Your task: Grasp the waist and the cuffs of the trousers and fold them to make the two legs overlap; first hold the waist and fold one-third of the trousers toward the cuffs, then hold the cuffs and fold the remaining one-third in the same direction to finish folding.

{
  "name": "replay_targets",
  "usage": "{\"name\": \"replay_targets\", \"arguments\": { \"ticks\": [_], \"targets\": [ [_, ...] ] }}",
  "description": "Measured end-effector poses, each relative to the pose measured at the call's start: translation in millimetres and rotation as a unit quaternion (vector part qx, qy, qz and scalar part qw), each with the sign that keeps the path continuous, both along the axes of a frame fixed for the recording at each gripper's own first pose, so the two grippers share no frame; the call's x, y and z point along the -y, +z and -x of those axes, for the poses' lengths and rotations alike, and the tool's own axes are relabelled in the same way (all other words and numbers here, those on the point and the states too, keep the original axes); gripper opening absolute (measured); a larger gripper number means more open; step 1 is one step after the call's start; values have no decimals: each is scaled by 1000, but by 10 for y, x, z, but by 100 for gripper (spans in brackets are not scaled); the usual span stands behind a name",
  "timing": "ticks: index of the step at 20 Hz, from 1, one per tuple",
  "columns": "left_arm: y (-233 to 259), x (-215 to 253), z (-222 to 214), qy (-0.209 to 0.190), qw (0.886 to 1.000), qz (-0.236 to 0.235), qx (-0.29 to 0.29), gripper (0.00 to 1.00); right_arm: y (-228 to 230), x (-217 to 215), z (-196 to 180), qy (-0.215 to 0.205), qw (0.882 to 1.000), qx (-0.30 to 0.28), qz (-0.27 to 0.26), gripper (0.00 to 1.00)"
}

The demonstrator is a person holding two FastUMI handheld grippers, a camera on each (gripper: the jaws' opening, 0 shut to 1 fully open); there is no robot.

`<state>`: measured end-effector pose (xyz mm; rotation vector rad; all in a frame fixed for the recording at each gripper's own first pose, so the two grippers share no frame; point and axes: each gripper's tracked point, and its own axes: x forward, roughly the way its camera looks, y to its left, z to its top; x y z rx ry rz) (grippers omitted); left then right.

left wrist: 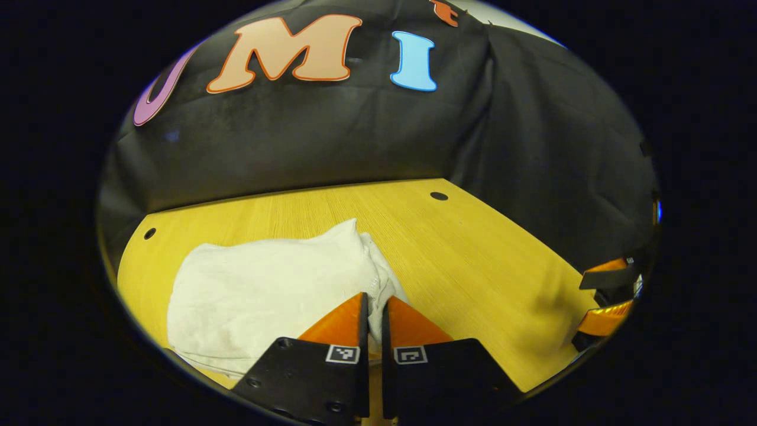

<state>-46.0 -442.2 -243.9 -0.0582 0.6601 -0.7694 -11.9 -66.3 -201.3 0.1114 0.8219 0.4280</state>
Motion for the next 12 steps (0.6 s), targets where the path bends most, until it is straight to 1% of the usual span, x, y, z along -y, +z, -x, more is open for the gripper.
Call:
{"name": "replay_targets", "arguments": {
  "ticks": [1, 2, 4, 5, 6, 8, 9, 12],
  "targets": [
    [-7, 12, 18, -4, 1000, -3, 4, 13, 15, -27, -6, 3, 1000, 1, -1, 96],
    [20, 29, 59, -9, 1000, 1, 8, 19, 41, -60, -35, 5, 1000, 5, -2, 97],
    [173, -107, 119, 2, 1000, 9, 30, 71, 113, -146, -106, 5, 1000, 16, -6, 96],
    [282, -178, 69, 11, 999, 9, 45, 97, 177, -203, -150, 4, 1000, 26, -9, 96],
    [407, -315, 44, 24, 998, 8, 62, 94, 253, -270, -211, 1, 999, 39, -9, 96],
    [638, -621, -68, 55, 994, 10, 93, 95, 426, -420, -350, -8, 997, 70, -12, 96],
    [748, -795, -117, 71, 992, 8, 105, 94, 519, -501, -416, -15, 996, 85, -13, 96],
    [1037, -1385, -293, 112, 984, -6, 140, 95, 831, -775, -602, -32, 991, 126, -23, 96]
  ]
}}
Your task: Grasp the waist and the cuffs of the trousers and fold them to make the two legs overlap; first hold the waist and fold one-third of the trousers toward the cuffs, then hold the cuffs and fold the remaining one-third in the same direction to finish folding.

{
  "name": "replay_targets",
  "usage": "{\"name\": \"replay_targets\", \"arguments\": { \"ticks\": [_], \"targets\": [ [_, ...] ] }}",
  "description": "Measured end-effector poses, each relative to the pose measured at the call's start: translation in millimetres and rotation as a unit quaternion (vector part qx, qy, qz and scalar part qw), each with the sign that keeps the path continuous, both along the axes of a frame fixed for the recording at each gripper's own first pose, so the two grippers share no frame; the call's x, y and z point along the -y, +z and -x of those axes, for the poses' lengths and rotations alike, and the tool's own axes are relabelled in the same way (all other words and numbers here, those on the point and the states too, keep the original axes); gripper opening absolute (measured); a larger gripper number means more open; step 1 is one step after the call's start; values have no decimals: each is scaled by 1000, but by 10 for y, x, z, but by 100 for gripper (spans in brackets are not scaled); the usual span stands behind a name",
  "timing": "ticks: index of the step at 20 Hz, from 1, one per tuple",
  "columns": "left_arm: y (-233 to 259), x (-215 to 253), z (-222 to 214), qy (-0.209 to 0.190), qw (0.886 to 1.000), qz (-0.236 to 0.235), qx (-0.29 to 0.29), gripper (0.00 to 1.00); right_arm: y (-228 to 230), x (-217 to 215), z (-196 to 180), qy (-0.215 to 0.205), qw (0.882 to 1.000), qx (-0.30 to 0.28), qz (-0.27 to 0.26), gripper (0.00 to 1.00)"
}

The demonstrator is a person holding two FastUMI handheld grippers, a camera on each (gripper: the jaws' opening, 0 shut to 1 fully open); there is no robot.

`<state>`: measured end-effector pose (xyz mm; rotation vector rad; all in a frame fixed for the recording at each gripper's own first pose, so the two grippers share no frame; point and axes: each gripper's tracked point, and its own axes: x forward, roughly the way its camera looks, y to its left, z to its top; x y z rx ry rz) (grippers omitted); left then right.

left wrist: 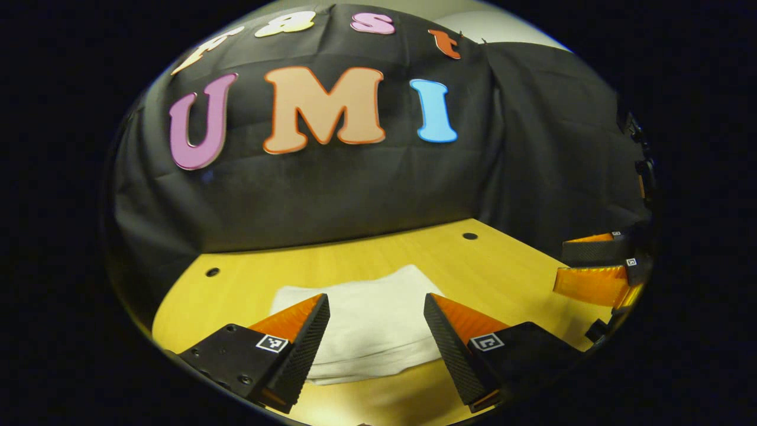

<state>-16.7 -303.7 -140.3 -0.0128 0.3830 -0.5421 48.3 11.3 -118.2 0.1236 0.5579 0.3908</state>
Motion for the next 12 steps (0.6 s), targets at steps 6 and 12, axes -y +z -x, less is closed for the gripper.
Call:
{"name": "replay_targets", "arguments": {
  "ticks": [6, 12],
  "targets": [
    [500, -1297, -234, 96, 994, -4, 48, 95, 659, -441, -355, -43, 996, 80, -21, 96],
    [832, -1967, -340, 156, 983, -10, 91, 95, 1019, -612, -520, -82, 989, 120, -32, 96]
  ]
}}
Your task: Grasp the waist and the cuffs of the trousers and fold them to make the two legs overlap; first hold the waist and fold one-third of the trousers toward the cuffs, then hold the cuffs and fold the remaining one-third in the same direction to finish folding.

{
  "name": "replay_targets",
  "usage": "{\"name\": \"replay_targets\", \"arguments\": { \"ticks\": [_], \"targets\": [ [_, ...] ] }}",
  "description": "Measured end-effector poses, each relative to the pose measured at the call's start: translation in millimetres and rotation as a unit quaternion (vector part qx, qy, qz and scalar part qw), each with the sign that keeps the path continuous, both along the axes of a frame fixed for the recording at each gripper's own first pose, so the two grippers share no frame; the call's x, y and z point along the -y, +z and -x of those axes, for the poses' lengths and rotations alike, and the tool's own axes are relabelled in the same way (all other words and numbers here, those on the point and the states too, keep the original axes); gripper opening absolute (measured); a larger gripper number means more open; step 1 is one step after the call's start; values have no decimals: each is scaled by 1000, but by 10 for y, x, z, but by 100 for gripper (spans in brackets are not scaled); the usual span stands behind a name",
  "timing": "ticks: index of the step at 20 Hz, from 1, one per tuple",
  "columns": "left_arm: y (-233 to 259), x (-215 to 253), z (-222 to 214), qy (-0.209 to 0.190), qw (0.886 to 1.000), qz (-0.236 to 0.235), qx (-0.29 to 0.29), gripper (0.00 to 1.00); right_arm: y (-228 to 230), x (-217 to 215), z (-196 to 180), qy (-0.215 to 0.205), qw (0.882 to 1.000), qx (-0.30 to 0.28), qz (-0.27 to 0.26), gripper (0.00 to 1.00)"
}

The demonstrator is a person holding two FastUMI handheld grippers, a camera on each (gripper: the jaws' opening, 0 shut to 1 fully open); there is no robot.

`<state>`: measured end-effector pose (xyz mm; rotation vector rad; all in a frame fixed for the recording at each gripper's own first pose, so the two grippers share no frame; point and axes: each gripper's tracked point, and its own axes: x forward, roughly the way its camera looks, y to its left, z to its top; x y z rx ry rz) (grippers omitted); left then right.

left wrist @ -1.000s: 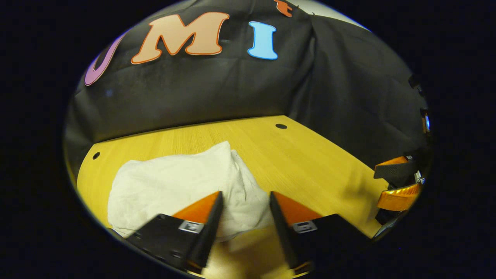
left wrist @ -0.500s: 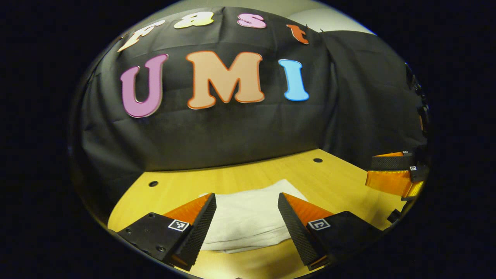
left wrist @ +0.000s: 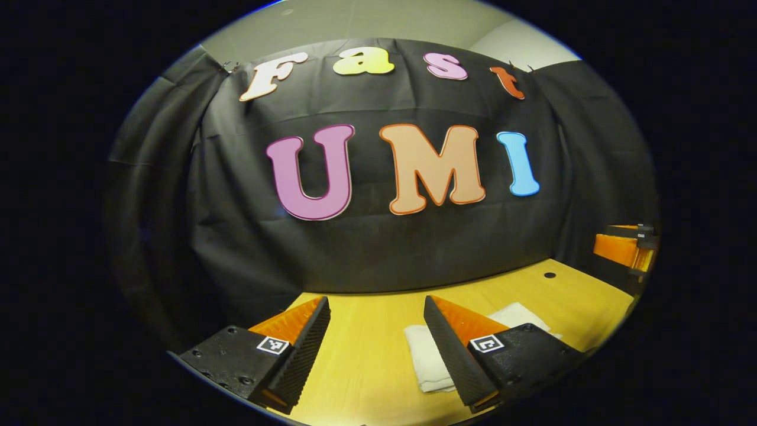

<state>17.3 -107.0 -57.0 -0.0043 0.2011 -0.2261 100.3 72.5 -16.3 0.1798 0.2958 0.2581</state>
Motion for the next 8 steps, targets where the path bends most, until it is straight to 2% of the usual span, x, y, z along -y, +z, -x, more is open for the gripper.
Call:
{"name": "replay_targets", "arguments": {
  "ticks": [4, 5, 6, 7, 8],
  "targets": [
    [59, -100, -10, 8, 1000, 12, 8, 95, 18, 27, -4, -17, 1000, 2, 7, 96],
    [56, -108, -16, 8, 1000, 11, 9, 95, 21, 44, 1, -20, 1000, 1, 10, 91],
    [60, -115, -18, 7, 1000, 11, 9, 95, 28, 48, 2, -21, 1000, 2, 13, 96],
    [58, -111, -18, 5, 1000, 12, 9, 95, 35, 47, 21, -23, 1000, 5, 17, 91],
    [66, -106, -14, 3, 1000, 14, 10, 95, 52, 39, 26, -23, 999, 8, 21, 96]
  ]
}}
